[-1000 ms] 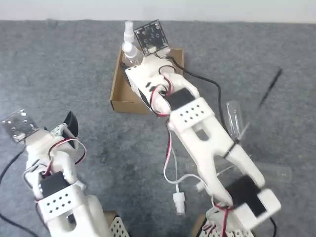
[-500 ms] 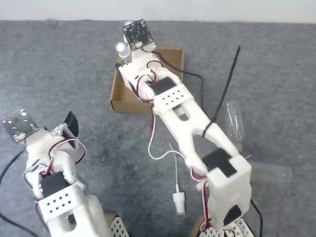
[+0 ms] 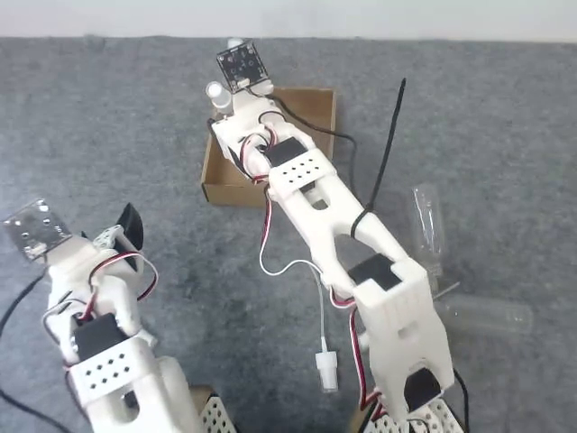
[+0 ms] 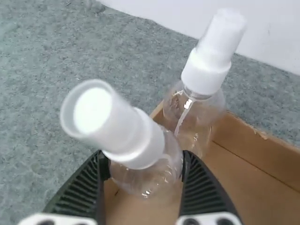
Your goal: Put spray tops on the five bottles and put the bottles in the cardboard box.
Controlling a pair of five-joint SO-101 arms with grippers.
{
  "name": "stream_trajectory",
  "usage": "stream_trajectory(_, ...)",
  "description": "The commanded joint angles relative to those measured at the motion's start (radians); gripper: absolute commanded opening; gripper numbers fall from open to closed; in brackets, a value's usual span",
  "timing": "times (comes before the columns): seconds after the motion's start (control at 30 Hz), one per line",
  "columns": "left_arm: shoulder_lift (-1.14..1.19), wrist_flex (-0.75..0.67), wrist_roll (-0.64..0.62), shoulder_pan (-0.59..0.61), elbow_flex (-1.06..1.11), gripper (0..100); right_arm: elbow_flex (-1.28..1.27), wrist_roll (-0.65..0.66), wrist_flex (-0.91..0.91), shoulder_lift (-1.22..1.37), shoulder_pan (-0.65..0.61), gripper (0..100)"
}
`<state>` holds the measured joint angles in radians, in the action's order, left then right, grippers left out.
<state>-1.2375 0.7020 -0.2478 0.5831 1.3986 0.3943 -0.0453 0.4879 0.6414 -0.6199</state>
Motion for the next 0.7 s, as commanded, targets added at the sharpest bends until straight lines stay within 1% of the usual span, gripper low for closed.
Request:
stream_trajectory(0.0,-0.012,-0.021,0.011,0.005,-0.012,28,0.092,0.008,-0.015,-0.004,0.016,0.9)
stream_trajectory(0.27,-0.012,-0.021,0.011,0.003,-0.012,28,0.092,0.008,-0.124,0.084,0.021,1.0)
stream_trajectory(0.53,-0.012,-0.021,0.011,0.003,-0.012,28,0.092,0.009,-0.117,0.093,0.021,1.7)
stream_trajectory(0.67,-0.012,-0.021,0.011,0.003,-0.012,28,0.092,0.009,-0.101,0.097,0.019,12.2)
